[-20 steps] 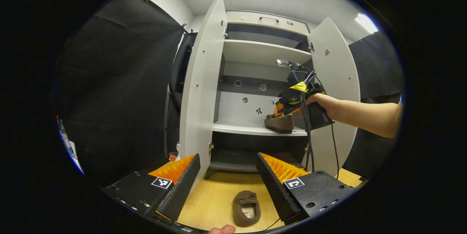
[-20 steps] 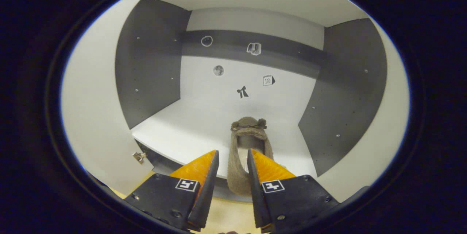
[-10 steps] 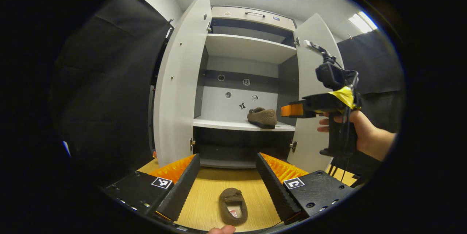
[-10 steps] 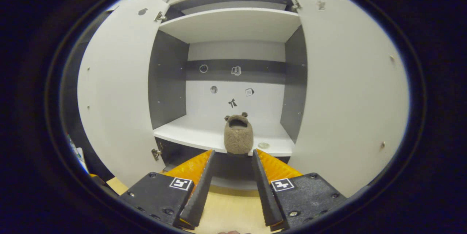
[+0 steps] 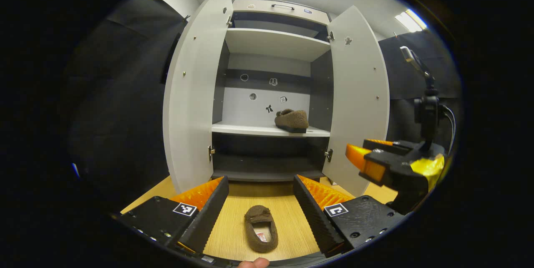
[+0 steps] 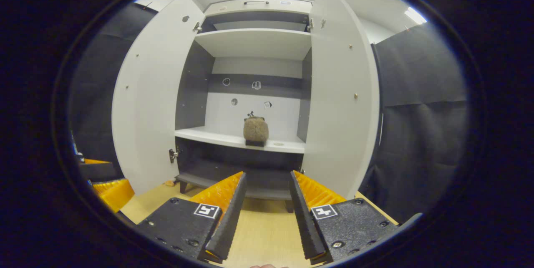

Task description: Grab one shoe with the right hand and put it into the shoe cabinet, grab the other shoe with the left hand and put it into the shoe cabinet; then close the right door with the right hand and the left door with the left hand.

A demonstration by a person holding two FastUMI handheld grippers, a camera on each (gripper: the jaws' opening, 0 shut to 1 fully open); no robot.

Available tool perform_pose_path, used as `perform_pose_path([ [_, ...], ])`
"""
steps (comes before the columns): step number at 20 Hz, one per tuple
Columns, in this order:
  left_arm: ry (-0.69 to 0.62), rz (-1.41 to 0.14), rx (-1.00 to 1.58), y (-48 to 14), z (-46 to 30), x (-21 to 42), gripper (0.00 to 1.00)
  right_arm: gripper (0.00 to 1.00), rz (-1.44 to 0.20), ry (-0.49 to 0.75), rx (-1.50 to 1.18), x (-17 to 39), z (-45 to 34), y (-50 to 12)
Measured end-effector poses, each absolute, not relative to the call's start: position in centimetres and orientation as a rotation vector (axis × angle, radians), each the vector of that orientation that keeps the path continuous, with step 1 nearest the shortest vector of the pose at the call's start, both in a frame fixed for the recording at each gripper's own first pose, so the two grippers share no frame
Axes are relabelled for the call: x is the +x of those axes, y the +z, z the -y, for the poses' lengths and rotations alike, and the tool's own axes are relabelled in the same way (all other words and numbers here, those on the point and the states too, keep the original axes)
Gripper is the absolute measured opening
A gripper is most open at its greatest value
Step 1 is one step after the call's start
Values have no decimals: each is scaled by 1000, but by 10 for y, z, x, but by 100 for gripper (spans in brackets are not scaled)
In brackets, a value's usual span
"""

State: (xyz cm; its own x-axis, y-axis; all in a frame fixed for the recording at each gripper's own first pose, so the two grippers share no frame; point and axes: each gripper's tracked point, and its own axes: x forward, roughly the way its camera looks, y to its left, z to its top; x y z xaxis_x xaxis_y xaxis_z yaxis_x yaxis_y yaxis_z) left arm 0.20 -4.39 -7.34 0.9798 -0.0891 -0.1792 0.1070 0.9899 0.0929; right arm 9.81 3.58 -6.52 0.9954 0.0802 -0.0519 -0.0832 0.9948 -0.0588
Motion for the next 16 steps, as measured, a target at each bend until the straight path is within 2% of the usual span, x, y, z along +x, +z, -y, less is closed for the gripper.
perform_pose_path([
  [4, -91, -244, 90, -97, 42, 4, 95, 71, -128, 89, -52, 74, -28, -115],
  [5, -90, -257, 85, -101, 42, 4, 95, 77, -131, 87, -47, 70, -26, -118],
  [9, -69, -340, 71, -125, 36, 9, 95, 86, -117, 88, -47, 62, -27, -114],
  [16, -31, -631, 39, -221, 5, 40, 96, 87, -41, 131, -78, 50, -31, -83],
])
